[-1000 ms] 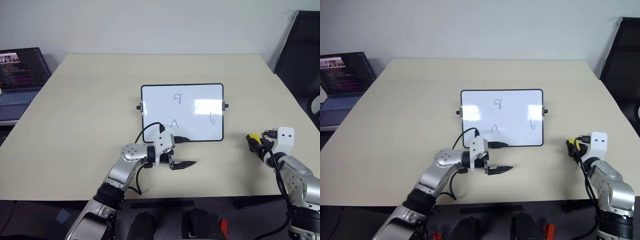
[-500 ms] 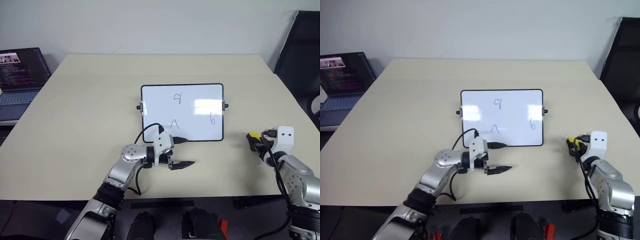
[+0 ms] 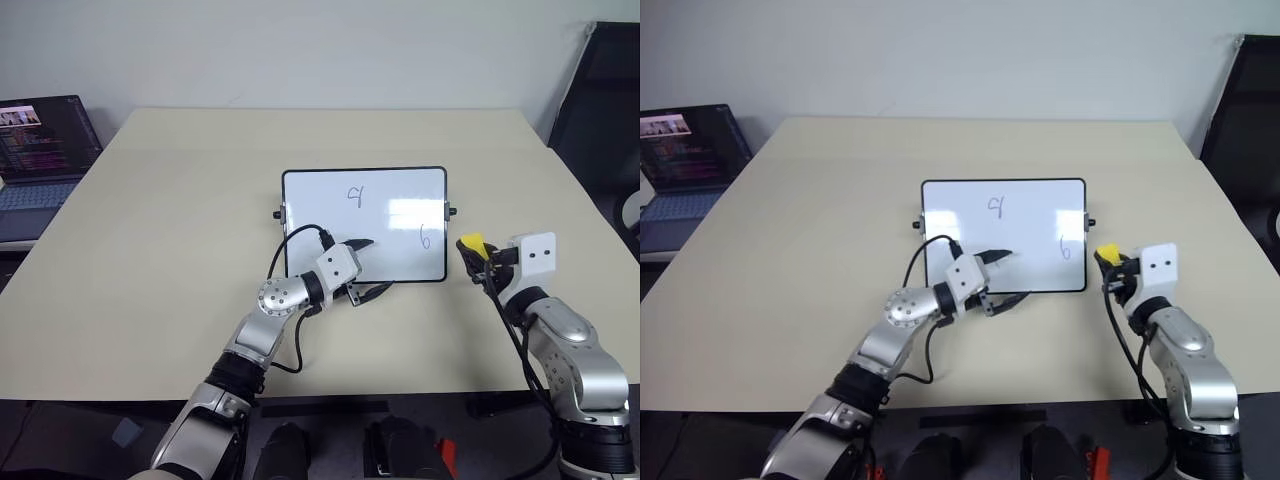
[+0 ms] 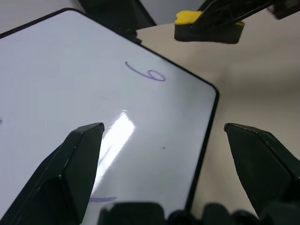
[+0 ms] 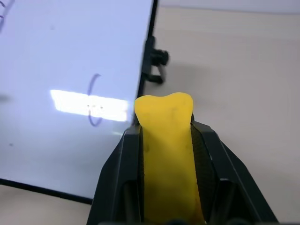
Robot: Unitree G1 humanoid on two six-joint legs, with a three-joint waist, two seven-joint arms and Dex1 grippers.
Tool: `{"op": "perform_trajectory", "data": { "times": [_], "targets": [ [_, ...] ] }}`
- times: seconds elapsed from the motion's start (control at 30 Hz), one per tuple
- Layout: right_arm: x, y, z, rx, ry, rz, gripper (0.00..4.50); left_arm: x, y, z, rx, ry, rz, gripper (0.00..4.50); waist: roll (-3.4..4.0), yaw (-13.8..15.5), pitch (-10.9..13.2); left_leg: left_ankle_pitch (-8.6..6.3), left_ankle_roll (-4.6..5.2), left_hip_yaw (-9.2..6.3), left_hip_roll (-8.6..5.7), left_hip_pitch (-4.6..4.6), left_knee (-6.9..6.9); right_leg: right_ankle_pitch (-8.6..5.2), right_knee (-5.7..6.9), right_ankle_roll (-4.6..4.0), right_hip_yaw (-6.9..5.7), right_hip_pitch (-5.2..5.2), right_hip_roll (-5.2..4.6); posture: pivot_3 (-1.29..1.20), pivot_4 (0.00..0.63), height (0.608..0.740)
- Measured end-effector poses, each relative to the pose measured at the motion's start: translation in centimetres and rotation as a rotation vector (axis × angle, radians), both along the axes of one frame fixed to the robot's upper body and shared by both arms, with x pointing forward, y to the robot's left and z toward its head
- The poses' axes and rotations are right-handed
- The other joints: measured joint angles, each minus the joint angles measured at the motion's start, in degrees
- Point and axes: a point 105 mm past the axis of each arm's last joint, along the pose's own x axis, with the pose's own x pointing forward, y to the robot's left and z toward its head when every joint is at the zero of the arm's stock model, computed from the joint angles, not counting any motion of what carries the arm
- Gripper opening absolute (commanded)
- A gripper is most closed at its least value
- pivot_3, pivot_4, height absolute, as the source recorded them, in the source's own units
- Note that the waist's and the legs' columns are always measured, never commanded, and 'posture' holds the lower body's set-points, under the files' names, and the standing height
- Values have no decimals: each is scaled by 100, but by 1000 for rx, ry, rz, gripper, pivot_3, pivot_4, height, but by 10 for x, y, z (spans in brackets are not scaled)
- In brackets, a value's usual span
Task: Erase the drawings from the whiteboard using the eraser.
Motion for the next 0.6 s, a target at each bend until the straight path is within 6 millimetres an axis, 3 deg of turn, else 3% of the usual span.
{"op": "perform_trajectory", "data": {
  "times": [0.3, 0.6],
  "targets": [
    [33, 33, 18, 36, -55, 25, 1030, 7, 4, -2, 23, -2, 19, 4500, 0, 1, 0, 0, 0, -1, 2, -2, -2, 0, 0, -1, -2, -2, 3, 0, 150, 740],
    [47, 32, 19, -25, -39, -11, 1030, 9, 7, -1, 17, -1, 31, 4500, 1, 4, 0, 0, 0, -1, 2, -2, -2, 1, 2, -1, -1, -2, 1, 0, 150, 740]
  ]
}}
